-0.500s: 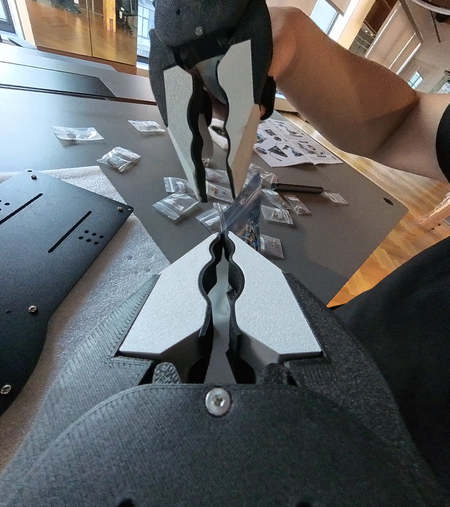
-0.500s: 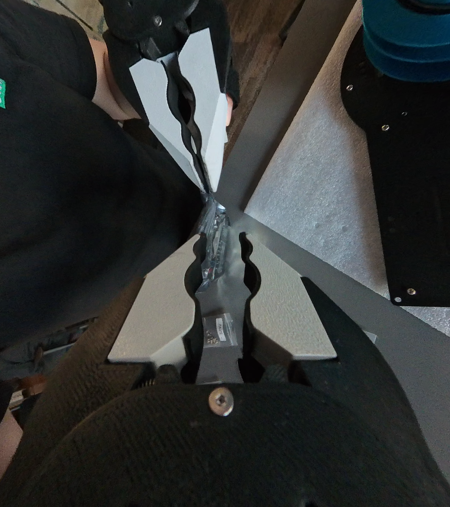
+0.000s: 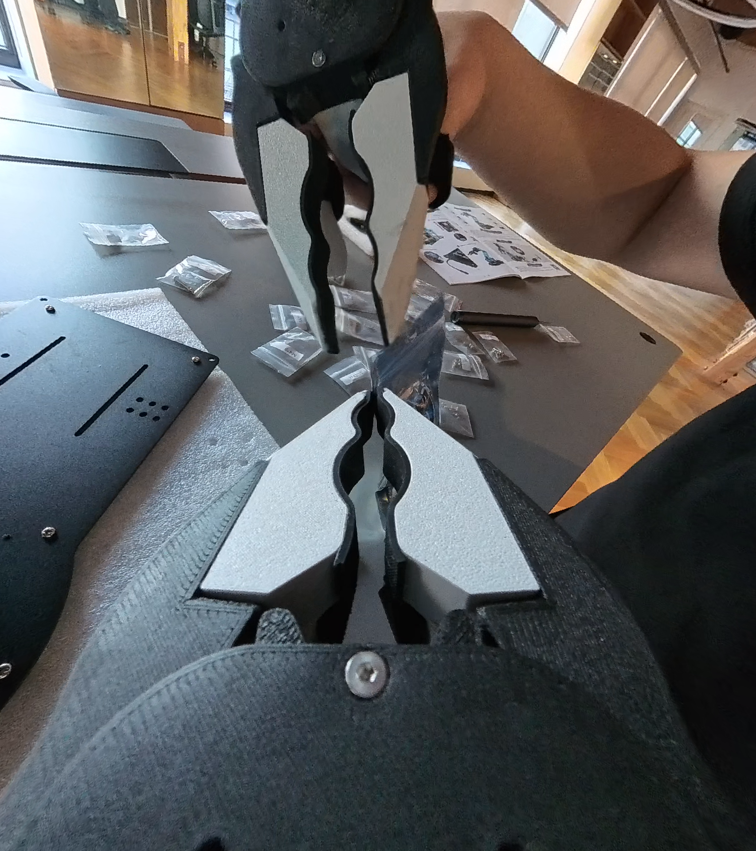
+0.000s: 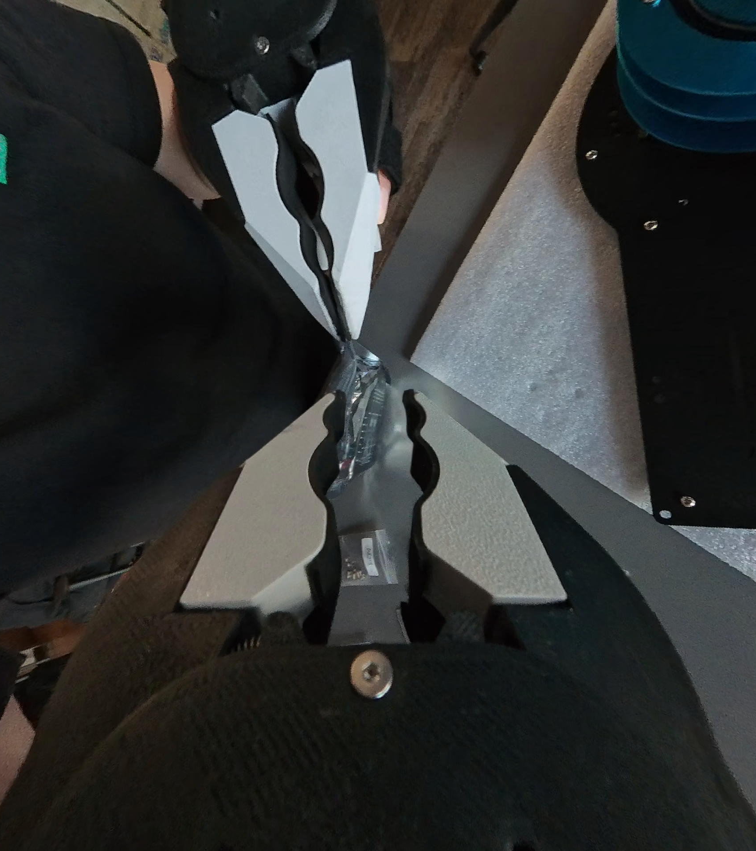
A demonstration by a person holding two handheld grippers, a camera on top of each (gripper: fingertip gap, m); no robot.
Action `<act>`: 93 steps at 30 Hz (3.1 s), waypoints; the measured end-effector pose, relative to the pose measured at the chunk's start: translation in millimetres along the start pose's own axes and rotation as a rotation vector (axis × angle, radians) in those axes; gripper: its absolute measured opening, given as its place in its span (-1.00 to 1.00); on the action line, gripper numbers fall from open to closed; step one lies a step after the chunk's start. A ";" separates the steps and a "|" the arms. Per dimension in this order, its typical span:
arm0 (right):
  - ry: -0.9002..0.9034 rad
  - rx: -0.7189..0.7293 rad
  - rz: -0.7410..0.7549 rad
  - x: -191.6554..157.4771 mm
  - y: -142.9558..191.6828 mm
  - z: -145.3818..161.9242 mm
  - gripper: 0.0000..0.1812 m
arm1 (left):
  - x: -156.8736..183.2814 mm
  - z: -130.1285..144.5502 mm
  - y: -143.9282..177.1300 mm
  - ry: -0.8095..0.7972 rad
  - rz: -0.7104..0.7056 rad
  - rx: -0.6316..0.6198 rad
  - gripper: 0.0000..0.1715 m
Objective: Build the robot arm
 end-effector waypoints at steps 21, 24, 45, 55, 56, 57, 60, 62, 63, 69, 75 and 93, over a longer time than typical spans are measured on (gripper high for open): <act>0.007 0.012 0.004 -7.7 2.1 -6.2 -0.71 | 3.1 0.7 2.9 -0.005 -0.010 0.016 -1.00; 0.006 0.006 0.002 -8.9 0.0 -6.4 -0.70 | 3.8 1.2 3.3 -0.010 -0.014 0.017 -1.00; 0.033 -0.006 0.037 -21.1 0.4 -13.2 -0.72 | 5.1 2.8 6.2 -0.008 -0.004 0.029 -1.00; -0.013 -0.020 0.025 -13.5 -1.7 -8.7 -0.72 | 8.5 3.2 8.0 -0.038 -0.017 0.041 -1.00; -0.014 -0.026 0.020 -13.9 -2.1 -8.3 -0.72 | 9.0 3.1 8.1 -0.044 -0.019 0.042 -1.00; -0.013 -0.033 0.013 -14.8 -2.7 -8.1 -0.72 | 9.1 3.2 7.9 -0.047 -0.023 0.041 -1.00; 0.000 -0.072 0.013 -17.8 -4.7 -6.8 -0.72 | 9.6 2.9 7.1 -0.037 -0.017 0.040 -1.00; 0.008 -0.107 0.028 -20.0 -5.3 -6.1 -0.74 | 9.9 2.6 6.5 -0.036 -0.022 0.043 -1.00; 0.004 -0.129 0.047 -19.6 -5.1 -5.5 -0.75 | 9.2 2.6 6.2 -0.036 -0.034 0.043 -1.00; -0.082 -0.304 0.065 -17.8 -13.6 4.7 -0.77 | 9.2 0.3 5.8 -0.039 -0.056 0.064 -1.00; -0.214 -0.297 -0.048 -15.6 -21.3 8.2 -0.99 | 4.5 1.7 5.6 -0.008 -0.032 0.097 -1.00; -0.283 -0.216 -0.049 -15.3 -23.5 1.4 -1.00 | 17.0 -23.1 -7.3 -0.644 -0.070 -0.267 -0.74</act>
Point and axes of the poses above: each gripper's, where its closed fingertips meet, y back along the fingers, z out of its underside, x = y × z across the jaws, the point moved 4 cm from there along y, back along the fingers, and after that the axes turned 14 degrees about -x, right-handed, at the moved point
